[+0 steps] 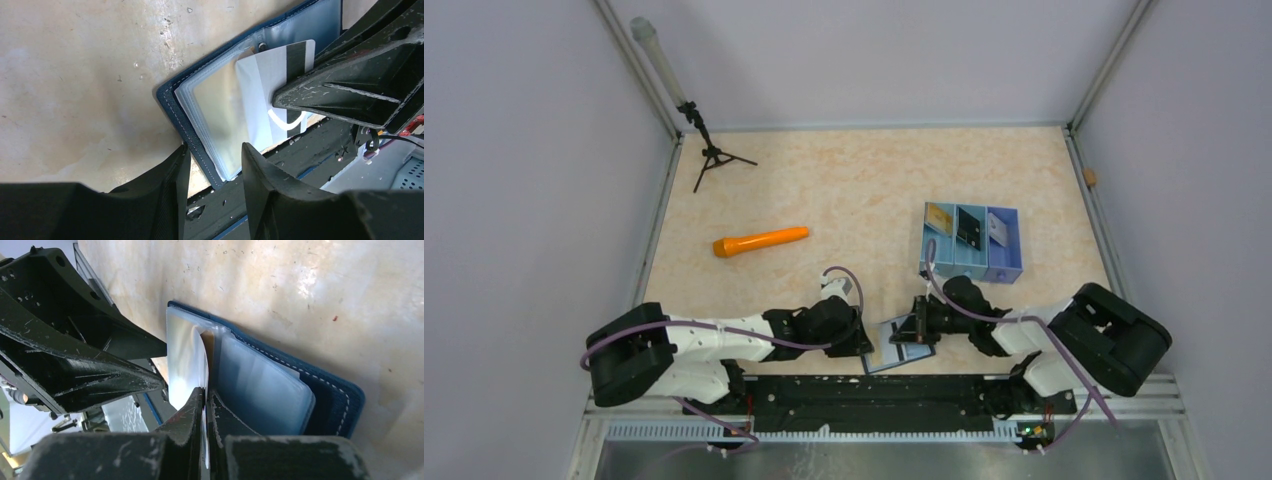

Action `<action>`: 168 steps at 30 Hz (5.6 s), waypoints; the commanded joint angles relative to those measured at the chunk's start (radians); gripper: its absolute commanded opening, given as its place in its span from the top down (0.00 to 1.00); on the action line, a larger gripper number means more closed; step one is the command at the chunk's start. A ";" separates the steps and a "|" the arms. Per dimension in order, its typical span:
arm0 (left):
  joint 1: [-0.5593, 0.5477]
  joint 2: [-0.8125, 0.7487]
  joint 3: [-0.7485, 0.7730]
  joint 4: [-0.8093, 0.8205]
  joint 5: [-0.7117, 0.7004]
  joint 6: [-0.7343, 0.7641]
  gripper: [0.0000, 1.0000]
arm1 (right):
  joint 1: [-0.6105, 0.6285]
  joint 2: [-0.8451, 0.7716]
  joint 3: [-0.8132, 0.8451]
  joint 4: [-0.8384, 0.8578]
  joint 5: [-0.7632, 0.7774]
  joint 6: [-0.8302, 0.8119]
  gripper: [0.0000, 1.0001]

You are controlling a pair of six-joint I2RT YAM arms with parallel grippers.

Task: Put the credit cards into the card holder
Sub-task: Insert the credit card into the card holder, then pick up the credit card from the storage box.

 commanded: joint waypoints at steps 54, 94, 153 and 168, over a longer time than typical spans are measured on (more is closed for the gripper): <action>-0.006 0.088 0.094 0.111 0.021 -0.024 0.57 | 0.145 -0.294 0.334 -0.967 0.499 -0.263 0.40; 0.028 0.019 0.095 -0.059 -0.102 0.069 0.39 | 0.109 -0.353 0.497 -1.087 0.482 -0.275 0.27; 0.700 -0.199 0.471 -0.563 0.135 0.780 0.01 | -0.665 0.190 0.973 -0.994 0.439 -0.726 0.69; 0.706 -0.200 0.471 -0.562 0.147 0.780 0.01 | -0.664 0.108 0.987 -1.057 0.463 -0.716 0.90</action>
